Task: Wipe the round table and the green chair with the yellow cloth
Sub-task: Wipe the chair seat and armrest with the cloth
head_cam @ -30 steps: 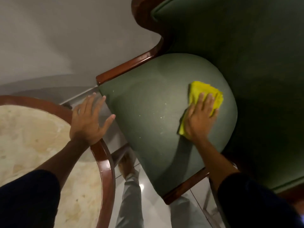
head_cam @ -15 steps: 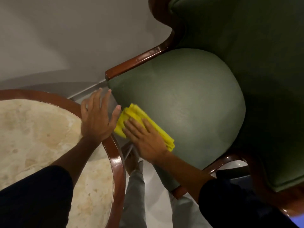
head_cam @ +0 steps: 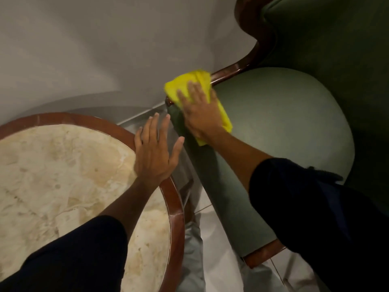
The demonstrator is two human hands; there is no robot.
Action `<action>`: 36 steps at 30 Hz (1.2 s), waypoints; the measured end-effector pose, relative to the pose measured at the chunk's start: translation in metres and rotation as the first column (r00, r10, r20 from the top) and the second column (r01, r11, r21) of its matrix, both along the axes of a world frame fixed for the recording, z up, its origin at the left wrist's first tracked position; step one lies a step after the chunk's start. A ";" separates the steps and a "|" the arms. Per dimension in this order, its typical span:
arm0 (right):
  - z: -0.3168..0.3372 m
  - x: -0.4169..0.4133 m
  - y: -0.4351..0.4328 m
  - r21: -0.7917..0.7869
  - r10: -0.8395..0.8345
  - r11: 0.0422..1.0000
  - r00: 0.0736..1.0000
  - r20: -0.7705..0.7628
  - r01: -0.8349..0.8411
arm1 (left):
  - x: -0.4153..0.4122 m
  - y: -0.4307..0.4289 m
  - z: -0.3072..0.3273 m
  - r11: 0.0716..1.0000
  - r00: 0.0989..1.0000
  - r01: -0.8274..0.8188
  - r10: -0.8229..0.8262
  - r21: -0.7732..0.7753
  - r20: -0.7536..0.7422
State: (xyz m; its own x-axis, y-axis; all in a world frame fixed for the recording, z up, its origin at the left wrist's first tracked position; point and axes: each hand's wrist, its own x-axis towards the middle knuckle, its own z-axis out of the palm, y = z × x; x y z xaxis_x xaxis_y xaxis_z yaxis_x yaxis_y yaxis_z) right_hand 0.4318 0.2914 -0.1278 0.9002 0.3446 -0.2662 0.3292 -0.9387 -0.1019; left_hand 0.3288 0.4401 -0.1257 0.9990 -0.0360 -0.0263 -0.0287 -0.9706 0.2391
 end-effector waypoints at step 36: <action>0.000 -0.229 -0.058 -0.097 0.291 0.950 0.955 -0.063 -0.296 | -0.032 -0.041 0.015 0.946 0.939 0.112 -0.201 -0.304 -0.278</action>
